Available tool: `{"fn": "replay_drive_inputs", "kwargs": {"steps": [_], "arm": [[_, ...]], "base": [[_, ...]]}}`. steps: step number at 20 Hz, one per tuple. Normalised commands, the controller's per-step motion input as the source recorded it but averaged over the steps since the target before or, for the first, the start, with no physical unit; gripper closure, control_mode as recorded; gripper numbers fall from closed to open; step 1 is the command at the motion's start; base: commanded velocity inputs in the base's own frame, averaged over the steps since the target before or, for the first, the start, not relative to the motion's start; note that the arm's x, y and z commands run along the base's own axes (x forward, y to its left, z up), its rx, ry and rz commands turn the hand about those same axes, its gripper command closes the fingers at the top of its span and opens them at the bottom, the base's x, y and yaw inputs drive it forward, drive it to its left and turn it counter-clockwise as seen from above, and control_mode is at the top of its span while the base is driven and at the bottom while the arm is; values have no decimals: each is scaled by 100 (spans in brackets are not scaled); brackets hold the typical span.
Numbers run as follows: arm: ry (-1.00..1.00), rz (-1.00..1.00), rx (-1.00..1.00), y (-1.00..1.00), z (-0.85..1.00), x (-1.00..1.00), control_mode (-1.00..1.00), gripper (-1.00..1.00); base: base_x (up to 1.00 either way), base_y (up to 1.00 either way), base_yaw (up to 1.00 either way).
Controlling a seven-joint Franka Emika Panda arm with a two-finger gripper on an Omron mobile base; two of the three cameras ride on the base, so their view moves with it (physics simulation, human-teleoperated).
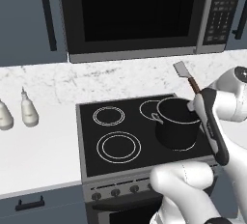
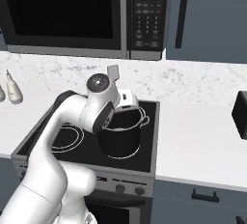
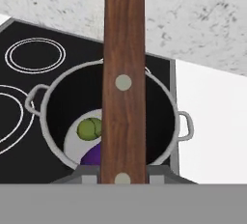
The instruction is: Put the lime and eggplant in the pot. Retrieve the spatula and lightly stir the vegetables in the pot.
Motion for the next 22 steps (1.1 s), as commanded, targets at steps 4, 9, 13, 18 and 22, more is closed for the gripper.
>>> {"fn": "replay_drive_inputs", "kwargs": {"steps": [4, 9, 13, 18, 22], "arm": [[0, 0, -17, -37, -4, 33, -100, 100], [2, 0, -15, -19, 0, 26, -100, 100], [5, 0, -19, -1, 0, 5, -100, 100], [10, 3, -23, -2, 0, 0, -100, 100], [14, 6, -25, 0, 0, 2, -100, 100]], "base": [[0, 0, 0], [0, 0, 0], [0, 0, 0], [0, 0, 0], [0, 0, 0]]}}
